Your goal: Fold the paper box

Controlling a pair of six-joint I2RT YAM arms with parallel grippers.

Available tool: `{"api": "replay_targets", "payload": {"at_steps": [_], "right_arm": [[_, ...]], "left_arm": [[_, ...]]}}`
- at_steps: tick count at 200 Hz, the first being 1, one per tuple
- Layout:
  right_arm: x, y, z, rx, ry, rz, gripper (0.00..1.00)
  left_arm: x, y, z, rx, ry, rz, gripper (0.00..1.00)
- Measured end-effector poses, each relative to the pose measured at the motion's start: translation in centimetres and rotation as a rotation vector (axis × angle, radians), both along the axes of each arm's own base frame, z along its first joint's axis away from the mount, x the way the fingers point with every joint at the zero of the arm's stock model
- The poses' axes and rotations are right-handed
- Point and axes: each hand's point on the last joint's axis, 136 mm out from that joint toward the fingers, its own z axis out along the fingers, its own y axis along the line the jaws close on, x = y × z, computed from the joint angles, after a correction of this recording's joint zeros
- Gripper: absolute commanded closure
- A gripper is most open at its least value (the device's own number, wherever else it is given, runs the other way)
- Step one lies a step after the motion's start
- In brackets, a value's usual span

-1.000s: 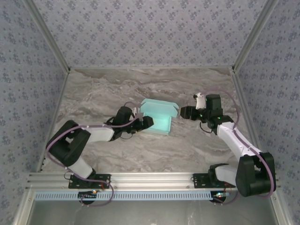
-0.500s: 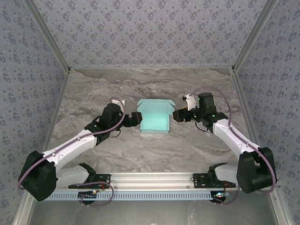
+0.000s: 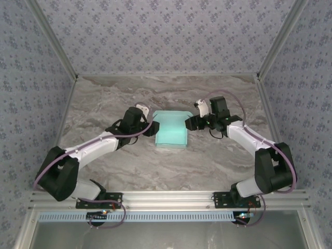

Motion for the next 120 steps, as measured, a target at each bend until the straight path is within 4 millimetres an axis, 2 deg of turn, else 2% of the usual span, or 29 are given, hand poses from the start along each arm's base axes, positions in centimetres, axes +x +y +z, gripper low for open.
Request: {"api": "replay_targets", "payload": {"at_steps": [26, 53, 75, 120], "right_arm": [[0.4, 0.1, -0.1, -0.003, 0.009, -0.016, 0.53], [0.2, 0.9, -0.3, -0.017, 0.023, -0.041, 0.66], [0.0, 1.5, -0.5, -0.03, 0.043, -0.083, 0.69], [-0.1, 1.8, -1.0, -0.066, 0.05, -0.253, 0.71]], "left_arm": [[0.8, -0.6, 0.4, 0.003, -0.017, -0.012, 0.53], [1.5, -1.8, 1.6, -0.03, -0.027, -0.03, 0.66], [1.7, -2.2, 1.9, -0.054, -0.02, -0.031, 0.74], [1.1, -3.2, 0.7, -0.077, 0.038, 0.002, 0.77]]}}
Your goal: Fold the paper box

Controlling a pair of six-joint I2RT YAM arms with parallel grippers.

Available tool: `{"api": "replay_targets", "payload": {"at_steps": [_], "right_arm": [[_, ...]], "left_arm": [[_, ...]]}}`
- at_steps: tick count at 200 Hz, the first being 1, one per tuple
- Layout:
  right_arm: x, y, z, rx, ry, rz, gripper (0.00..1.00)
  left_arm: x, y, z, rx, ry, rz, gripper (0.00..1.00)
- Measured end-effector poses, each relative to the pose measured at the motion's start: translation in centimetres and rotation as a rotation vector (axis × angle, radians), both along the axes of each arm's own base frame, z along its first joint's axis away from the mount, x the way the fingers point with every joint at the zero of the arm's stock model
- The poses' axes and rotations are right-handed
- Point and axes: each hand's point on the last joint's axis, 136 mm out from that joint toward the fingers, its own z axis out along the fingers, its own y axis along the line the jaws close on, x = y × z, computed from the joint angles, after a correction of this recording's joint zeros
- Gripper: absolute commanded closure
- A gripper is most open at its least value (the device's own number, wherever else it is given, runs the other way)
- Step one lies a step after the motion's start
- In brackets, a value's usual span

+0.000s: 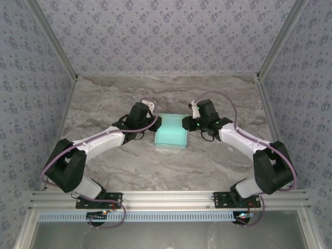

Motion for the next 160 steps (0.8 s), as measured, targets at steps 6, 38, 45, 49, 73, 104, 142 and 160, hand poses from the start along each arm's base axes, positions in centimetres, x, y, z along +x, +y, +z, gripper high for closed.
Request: {"api": "replay_targets", "payload": {"at_steps": [6, 38, 45, 49, 73, 104, 142, 160], "right_arm": [[-0.1, -0.1, 0.0, -0.004, -0.004, -0.026, 0.71], [-0.4, -0.1, 0.1, -0.022, -0.016, -0.143, 0.71], [-0.4, -0.1, 0.1, -0.021, -0.015, -0.168, 0.71], [-0.4, -0.1, 0.1, -0.019, -0.016, -0.18, 0.71], [-0.7, -0.4, -0.4, -0.004, -0.011, -0.257, 0.71], [-1.7, -0.9, -2.1, -0.006, 0.015, -0.318, 0.71], [-3.6, -0.7, -3.8, -0.012, 0.039, -0.333, 0.68], [-4.9, -0.6, -4.2, -0.012, 0.043, -0.322, 0.65]], "left_arm": [[-0.1, -0.1, 0.0, -0.004, 0.004, 0.003, 0.77], [-0.2, -0.3, 0.1, -0.037, 0.025, 0.047, 0.77], [-0.2, -0.4, 0.1, -0.044, 0.032, 0.054, 0.77], [-0.2, -0.4, 0.0, -0.048, 0.035, 0.059, 0.77], [-0.6, -0.7, -0.1, -0.071, 0.052, 0.082, 0.77], [-1.8, -1.2, -1.6, -0.089, 0.077, 0.091, 0.77], [-4.4, -1.1, -4.9, -0.067, 0.144, 0.08, 0.72], [-5.6, -0.9, -6.2, -0.052, 0.173, 0.077, 0.69]]}}
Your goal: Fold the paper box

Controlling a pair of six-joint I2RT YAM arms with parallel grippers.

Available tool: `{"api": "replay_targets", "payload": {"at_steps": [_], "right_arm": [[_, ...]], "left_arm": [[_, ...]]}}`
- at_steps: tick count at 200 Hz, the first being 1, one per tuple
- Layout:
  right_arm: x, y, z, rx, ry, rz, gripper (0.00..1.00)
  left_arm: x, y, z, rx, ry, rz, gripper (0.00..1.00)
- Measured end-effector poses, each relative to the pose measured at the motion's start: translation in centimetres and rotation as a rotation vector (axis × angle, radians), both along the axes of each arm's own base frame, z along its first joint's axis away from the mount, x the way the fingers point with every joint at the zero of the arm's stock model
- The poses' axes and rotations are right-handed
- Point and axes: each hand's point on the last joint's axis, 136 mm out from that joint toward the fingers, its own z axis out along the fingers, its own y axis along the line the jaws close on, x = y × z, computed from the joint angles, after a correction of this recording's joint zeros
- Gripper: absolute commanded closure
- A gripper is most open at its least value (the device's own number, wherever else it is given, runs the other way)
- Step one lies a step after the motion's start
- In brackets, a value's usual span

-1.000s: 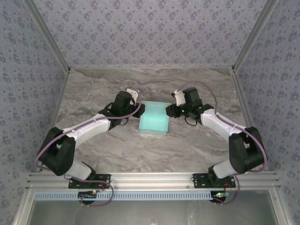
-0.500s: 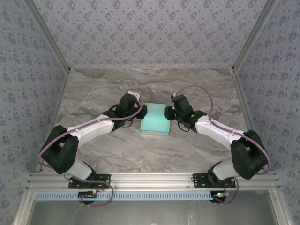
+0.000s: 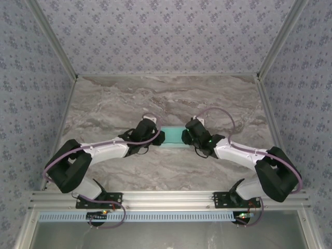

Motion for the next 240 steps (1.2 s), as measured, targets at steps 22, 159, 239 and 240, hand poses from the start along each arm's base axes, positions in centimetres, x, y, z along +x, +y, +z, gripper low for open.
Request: {"api": "replay_targets", "payload": {"at_steps": [22, 159, 239, 240], "right_arm": [[-0.9, -0.1, 0.5, 0.021, -0.008, 0.001, 0.58], [-4.7, -4.1, 9.2, 0.233, -0.036, 0.032, 0.25], [4.5, -3.2, 8.4, 0.206, 0.133, 0.01, 0.26], [4.5, -3.2, 8.4, 0.204, 0.135, 0.009, 0.26]], "left_arm": [[-1.0, 0.3, -1.2, 0.013, 0.016, -0.002, 0.62], [-4.3, 5.2, 9.7, -0.194, -0.112, 0.104, 0.01], [5.2, 5.5, 9.5, -0.046, -0.014, 0.193, 0.08], [5.2, 5.5, 9.2, -0.042, -0.008, 0.189, 0.08]]}}
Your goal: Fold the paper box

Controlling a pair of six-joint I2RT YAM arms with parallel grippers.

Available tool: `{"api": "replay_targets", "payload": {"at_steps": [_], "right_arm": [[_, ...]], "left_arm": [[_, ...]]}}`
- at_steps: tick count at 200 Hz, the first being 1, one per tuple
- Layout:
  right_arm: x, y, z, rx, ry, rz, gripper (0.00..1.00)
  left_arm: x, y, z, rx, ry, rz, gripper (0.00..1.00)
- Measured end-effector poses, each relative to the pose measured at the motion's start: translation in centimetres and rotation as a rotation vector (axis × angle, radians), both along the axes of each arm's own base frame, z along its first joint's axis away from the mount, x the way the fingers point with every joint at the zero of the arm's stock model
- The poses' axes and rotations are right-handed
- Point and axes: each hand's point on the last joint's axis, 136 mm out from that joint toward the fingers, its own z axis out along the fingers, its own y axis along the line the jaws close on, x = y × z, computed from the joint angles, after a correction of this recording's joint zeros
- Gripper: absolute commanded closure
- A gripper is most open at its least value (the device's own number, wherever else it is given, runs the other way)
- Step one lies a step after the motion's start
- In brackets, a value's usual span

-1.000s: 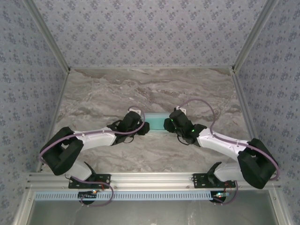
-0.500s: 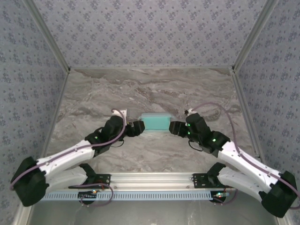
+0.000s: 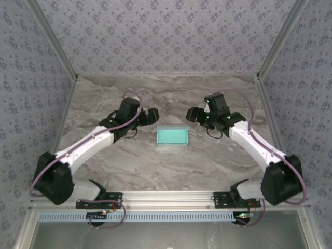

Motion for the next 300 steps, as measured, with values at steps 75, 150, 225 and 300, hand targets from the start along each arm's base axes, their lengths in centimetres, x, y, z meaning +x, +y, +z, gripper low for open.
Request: {"api": "replay_targets", "payload": {"at_steps": [75, 150, 225, 300], "right_arm": [[-2.4, 0.3, -8.4, -0.199, 0.142, 0.152, 0.32], [-3.2, -0.4, -11.8, -0.335, 0.199, 0.18, 0.32], [-2.5, -1.6, -7.4, -0.25, 0.111, 0.156, 0.31], [-2.4, 1.5, -10.1, -0.041, 0.155, 0.336, 0.26]], "left_arm": [[-3.7, 0.0, -10.4, 0.098, 0.186, -0.136, 0.13], [-3.8, -1.5, -12.5, 0.177, 0.22, -0.195, 0.16], [-3.9, -1.9, -12.1, 0.183, 0.233, -0.207, 0.38], [-2.9, -2.4, -12.2, 0.022, 0.286, -0.235, 0.59]]}}
